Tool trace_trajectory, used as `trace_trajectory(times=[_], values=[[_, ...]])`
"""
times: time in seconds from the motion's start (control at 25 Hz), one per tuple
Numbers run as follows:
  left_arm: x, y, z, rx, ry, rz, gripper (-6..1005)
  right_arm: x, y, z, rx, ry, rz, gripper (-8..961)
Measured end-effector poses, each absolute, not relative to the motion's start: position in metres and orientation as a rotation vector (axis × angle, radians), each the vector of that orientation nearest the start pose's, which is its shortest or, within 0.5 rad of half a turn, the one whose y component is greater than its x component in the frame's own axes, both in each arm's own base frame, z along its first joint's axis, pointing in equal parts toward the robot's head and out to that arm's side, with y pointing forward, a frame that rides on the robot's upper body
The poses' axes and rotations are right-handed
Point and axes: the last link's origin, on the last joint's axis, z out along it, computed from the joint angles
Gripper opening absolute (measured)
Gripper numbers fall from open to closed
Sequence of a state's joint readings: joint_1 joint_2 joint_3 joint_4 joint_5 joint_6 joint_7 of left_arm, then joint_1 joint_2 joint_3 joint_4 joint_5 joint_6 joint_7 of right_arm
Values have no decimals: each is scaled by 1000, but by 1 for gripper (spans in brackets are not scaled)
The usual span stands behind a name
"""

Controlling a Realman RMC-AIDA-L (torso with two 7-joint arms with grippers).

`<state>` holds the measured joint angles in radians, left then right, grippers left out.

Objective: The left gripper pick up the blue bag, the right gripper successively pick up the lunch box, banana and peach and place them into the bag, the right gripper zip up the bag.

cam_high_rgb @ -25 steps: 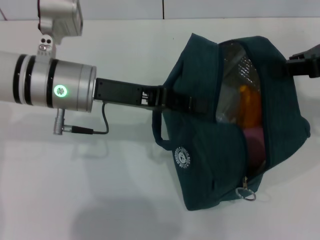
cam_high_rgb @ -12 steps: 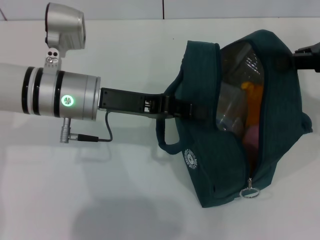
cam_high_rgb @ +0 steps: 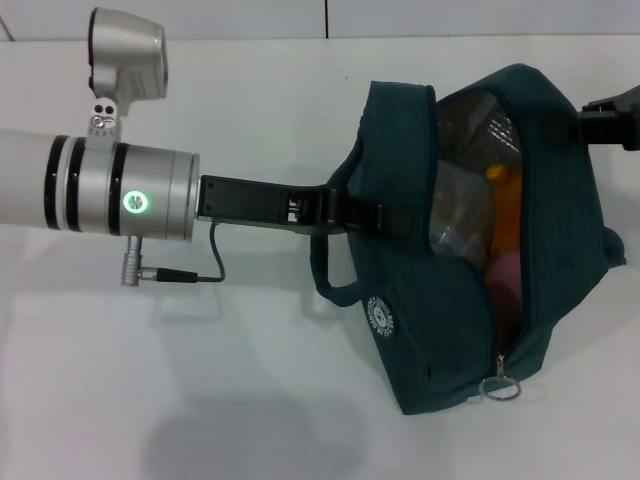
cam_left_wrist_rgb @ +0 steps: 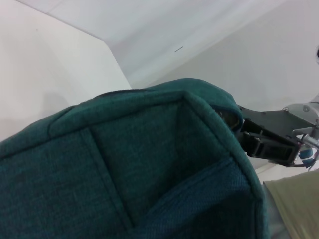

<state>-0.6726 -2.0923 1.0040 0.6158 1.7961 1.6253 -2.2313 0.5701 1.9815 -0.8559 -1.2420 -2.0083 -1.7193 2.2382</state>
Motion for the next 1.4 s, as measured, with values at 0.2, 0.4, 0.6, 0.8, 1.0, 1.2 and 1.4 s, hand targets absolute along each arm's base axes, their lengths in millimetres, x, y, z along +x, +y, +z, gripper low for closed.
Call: trace_trajectory(times=[0.2,0.4,0.6,0.8,1.0,1.2,1.4], values=[[-177,334,-39,-2838,-1673,-820,31,185,361,98,-2717,942,476,73],[-177,334,-38,-2841,-1663,-821,31,186,360,97,-2736,907,476,219],[-179,335,-38,-2829,-1665,-820,31,184,359,98,-2739,890,507,435],[-181,335,-39,-2821,-1679,-822,31,184,358,110,-2715,874,596,565],[-181,335,-39,-2821,-1679,-822,31,185,349,129,-2701,782,737,669],[-180,335,-39,-2821,-1672,-830,31,187,324,130,-2793,493,831,791],[-180,336,-39,-2821,-1662,-833,31,193,291,109,-2981,231,825,868]])
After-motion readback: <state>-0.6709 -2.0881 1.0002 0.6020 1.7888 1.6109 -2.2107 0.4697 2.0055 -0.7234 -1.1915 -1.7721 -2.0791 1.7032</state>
